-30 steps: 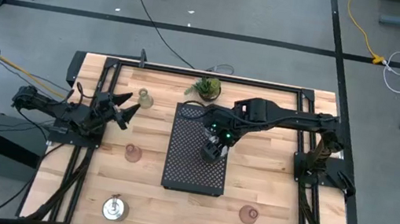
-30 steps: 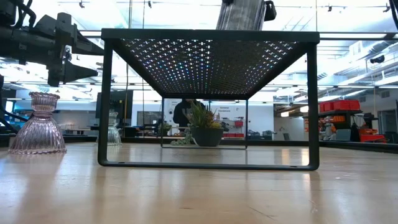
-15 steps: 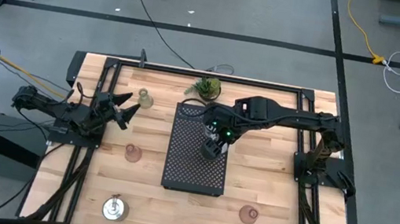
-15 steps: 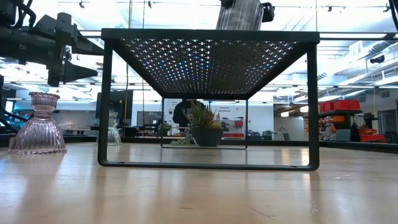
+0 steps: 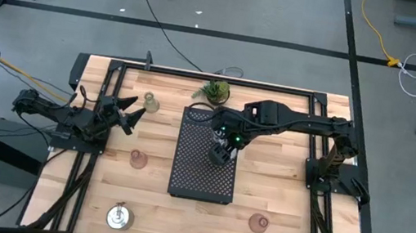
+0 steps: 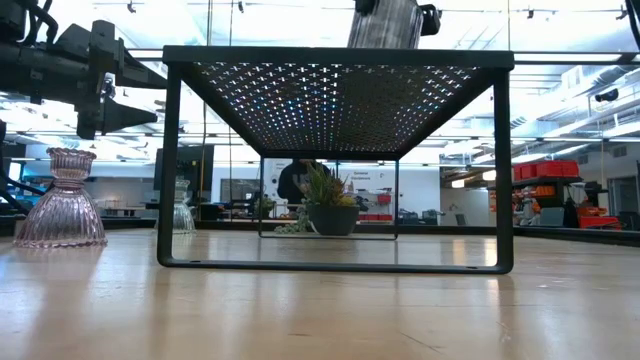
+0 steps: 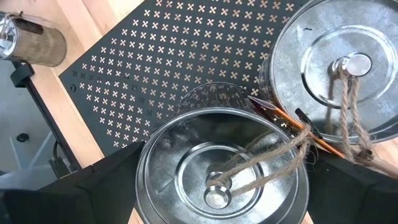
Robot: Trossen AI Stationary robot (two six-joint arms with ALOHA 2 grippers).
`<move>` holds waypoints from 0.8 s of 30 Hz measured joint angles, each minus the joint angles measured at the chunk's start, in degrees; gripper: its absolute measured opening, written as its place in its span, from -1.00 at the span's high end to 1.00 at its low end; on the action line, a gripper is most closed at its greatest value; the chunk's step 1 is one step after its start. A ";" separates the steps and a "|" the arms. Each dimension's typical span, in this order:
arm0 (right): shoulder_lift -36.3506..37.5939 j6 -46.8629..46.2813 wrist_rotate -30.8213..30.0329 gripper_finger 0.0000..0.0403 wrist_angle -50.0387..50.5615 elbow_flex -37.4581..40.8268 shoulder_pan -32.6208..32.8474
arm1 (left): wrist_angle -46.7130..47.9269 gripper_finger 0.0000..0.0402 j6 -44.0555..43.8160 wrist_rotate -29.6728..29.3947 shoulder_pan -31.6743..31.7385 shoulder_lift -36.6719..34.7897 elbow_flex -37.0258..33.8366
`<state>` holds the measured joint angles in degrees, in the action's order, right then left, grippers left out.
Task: Pick & Place candle stick holders
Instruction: Put the right scented candle can on the shelf aligned with the other scented candle can
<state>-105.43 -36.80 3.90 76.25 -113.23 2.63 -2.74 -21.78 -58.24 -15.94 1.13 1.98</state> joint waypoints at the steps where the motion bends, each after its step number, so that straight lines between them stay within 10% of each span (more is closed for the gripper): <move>1: 0.00 0.17 0.00 -0.83 0.08 0.00 0.02 | 0.00 -0.88 -0.02 0.00 0.02 -0.02 0.00; 24: 0.04 1.05 -2.91 -0.83 0.48 0.00 0.63 | -0.02 -0.88 0.00 0.00 0.02 0.00 0.00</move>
<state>-105.38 -35.75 0.99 76.73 -113.23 3.27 -2.76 -21.78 -58.24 -15.92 1.12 1.98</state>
